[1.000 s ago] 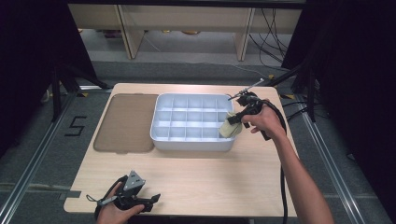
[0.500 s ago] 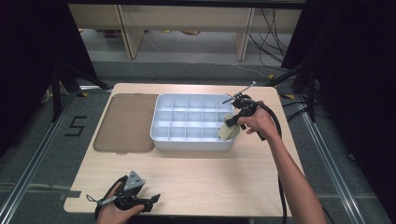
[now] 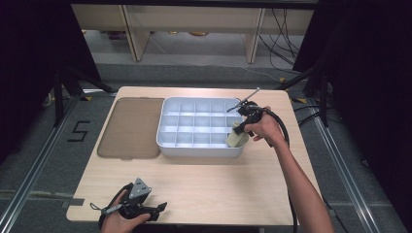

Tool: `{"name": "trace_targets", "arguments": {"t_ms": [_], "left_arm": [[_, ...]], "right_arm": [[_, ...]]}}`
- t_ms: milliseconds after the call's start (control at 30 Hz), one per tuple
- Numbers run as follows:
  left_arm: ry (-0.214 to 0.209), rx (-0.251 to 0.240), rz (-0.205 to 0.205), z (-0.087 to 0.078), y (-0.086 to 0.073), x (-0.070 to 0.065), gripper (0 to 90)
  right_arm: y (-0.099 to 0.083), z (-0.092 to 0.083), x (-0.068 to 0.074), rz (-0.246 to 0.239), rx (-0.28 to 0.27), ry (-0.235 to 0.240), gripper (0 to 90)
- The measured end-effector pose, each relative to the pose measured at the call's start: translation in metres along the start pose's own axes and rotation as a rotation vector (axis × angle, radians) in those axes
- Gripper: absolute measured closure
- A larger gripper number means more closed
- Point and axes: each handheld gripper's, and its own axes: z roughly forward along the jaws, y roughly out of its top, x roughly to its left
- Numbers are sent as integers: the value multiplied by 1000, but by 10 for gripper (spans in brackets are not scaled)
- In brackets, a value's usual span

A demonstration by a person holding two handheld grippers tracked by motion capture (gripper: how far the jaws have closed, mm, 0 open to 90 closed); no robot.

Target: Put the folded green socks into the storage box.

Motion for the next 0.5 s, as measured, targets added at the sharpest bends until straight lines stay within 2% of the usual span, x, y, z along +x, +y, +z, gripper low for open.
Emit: {"name": "trace_targets", "arguments": {"t_ms": [33,100,133,233,367,400,433,500], "left_arm": [[-4,32,39,-3,1,2,225],[-3,31,45,-3,1,3,225],[-4,39,52,-4,1,3,225],[-3,41,55,-3,1,3,225],[0,44,59,-3,1,3,225],[-1,43,60,-3,1,3,225],[0,41,58,-4,1,3,225],[-3,38,53,-4,1,3,225]], "right_arm": [[0,2,-1,-8,2,2,720],[-3,5,-1,3,8,-9,720],[-3,7,-2,-9,6,-7,720],[-5,11,0,0,21,-11,720],[-4,14,2,-39,34,-21,720],[-4,15,3,-27,43,-30,720],[-4,18,2,-49,36,-31,721],[-6,23,3,-57,53,-30,721]]}}
